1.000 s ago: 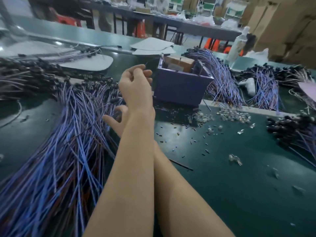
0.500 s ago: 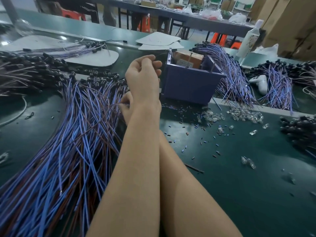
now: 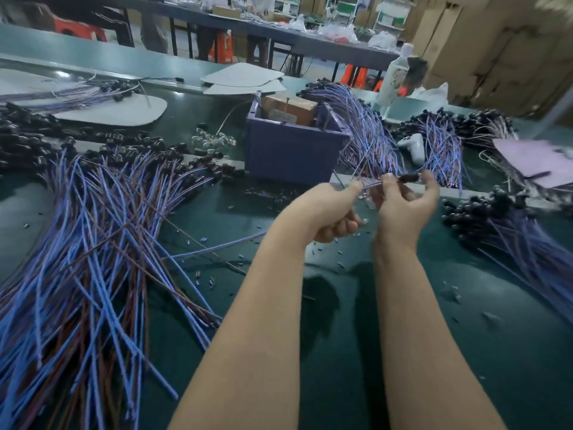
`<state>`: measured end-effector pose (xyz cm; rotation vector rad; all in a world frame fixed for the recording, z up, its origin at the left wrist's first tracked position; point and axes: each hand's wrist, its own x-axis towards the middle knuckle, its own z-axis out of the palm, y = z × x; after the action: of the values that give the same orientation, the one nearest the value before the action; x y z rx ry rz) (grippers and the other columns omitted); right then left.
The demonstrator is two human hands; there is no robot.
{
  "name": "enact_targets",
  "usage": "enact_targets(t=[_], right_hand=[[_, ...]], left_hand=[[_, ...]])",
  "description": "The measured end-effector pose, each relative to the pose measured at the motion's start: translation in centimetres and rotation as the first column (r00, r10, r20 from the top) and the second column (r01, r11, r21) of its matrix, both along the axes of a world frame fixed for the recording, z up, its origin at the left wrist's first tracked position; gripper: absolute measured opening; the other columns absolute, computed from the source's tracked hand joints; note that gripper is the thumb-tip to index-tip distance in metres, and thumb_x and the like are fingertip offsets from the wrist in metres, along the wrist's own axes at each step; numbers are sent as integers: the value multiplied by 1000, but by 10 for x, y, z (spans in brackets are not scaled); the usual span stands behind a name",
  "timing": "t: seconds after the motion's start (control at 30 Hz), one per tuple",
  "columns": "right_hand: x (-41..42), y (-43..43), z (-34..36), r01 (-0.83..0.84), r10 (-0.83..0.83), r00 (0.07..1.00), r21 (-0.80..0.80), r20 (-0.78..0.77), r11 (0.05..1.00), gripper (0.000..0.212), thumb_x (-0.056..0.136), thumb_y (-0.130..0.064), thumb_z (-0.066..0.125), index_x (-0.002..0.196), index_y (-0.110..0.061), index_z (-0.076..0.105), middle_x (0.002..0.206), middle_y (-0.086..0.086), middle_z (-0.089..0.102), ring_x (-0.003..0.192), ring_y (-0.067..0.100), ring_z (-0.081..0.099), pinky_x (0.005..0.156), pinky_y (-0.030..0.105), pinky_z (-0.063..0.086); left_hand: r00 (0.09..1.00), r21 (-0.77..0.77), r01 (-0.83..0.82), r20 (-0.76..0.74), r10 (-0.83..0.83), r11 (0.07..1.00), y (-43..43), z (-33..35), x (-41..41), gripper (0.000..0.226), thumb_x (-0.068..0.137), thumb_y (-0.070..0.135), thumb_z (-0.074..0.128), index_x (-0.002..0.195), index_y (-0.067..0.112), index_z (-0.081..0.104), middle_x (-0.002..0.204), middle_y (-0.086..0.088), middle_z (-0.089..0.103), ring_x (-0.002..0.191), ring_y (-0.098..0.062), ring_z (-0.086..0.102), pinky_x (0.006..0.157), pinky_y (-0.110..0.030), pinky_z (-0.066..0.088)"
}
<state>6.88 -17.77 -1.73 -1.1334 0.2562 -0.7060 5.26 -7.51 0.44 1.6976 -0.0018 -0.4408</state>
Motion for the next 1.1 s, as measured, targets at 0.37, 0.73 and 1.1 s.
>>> enact_targets(t=[0.37,0.73,1.1], right_hand=[[-3,-45,-6,143,-138,990,410,-41,901,19,89,-2,62,75,-10,52,72,0,59,58,6,55,52,14,49],[-7,17,-25,-427,381,884,-139,-271,893,27,97,-20,51,73,-9,57,59,-1,56,46,4,49,47,15,42],[-3,-2,-22,-148,173,977,195,-121,970,24,98,-16,51,73,-14,53,51,-9,62,55,7,57,56,19,50]], left_hand=[[826,-805,-517,-381,415,290,-7,-41,17,27,103,21,37,81,14,51,50,7,42,32,0,32,34,-11,25],[819,-654,-487,-113,562,579,-13,-47,12,20,94,8,54,75,13,54,50,9,59,44,0,54,50,-13,47],[711,-712,-569,-174,682,412,1,-49,15,25,100,21,46,79,14,59,63,6,56,46,1,49,49,-13,45]])
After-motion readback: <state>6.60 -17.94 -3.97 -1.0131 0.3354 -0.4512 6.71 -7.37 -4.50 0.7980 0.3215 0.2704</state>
